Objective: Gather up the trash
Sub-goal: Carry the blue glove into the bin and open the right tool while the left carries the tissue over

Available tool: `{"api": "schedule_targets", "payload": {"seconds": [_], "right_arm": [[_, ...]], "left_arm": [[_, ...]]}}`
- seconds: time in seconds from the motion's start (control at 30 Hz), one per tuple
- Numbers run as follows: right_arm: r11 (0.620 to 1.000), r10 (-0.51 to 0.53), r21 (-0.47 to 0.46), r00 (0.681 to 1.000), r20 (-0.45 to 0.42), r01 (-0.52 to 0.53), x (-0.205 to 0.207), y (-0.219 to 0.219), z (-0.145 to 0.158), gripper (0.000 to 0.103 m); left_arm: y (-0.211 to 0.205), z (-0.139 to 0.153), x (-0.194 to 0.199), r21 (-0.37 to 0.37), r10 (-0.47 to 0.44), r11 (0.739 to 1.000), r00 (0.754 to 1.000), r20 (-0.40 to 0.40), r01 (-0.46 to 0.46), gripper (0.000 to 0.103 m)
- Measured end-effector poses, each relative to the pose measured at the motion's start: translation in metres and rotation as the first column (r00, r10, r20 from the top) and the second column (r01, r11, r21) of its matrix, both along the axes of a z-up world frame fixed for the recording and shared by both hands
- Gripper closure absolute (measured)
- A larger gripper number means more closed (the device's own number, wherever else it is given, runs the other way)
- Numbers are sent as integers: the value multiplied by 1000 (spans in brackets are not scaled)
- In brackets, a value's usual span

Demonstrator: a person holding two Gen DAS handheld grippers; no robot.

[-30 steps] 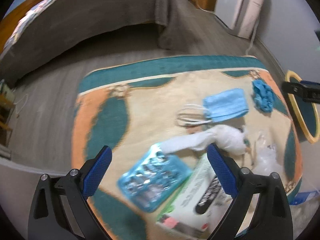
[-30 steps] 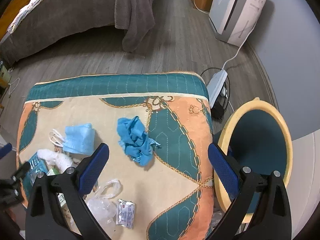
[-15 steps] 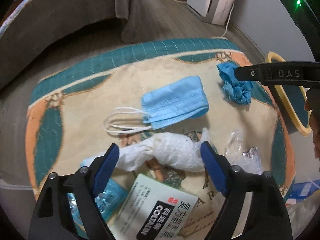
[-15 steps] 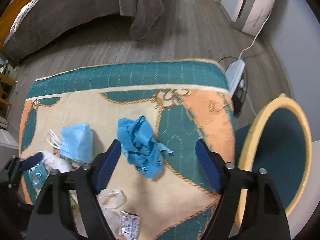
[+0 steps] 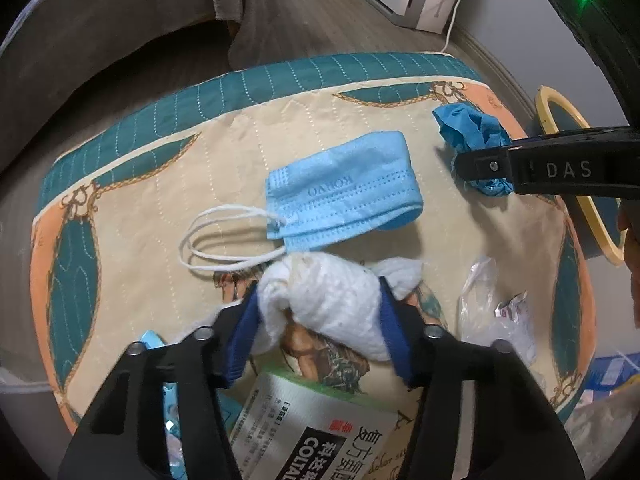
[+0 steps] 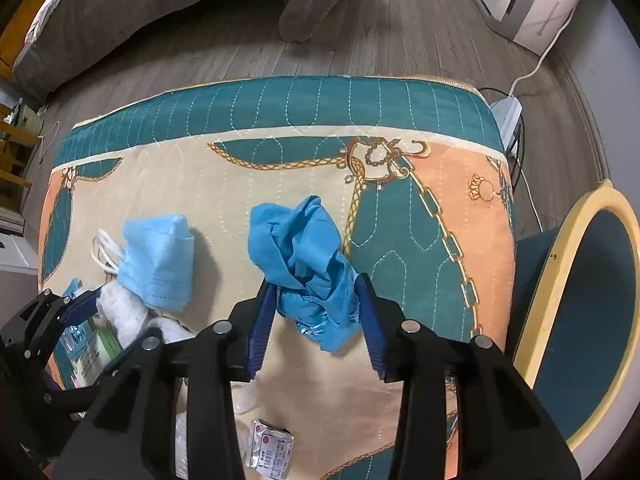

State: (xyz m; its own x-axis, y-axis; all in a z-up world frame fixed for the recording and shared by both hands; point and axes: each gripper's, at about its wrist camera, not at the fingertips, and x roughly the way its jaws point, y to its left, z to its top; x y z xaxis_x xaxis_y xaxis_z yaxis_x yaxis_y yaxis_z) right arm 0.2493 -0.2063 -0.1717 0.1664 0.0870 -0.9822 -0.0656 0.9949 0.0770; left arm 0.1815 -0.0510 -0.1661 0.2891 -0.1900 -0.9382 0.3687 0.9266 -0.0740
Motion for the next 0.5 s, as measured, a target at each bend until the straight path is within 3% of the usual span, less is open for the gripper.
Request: {"api": "schedule_targets", "payload": {"seconds": [0.2, 0.5], "right_arm": [[1000, 17, -11, 1000, 20, -17, -5, -1, 10, 64], [1000, 6, -7, 998, 59, -6, -28, -7, 34, 64]], "left_arm": [[-7, 0, -1, 7, -14, 1000, 1000, 3, 14, 62], [-11, 25, -22, 14, -6, 1000, 998, 68, 5, 62]]}}
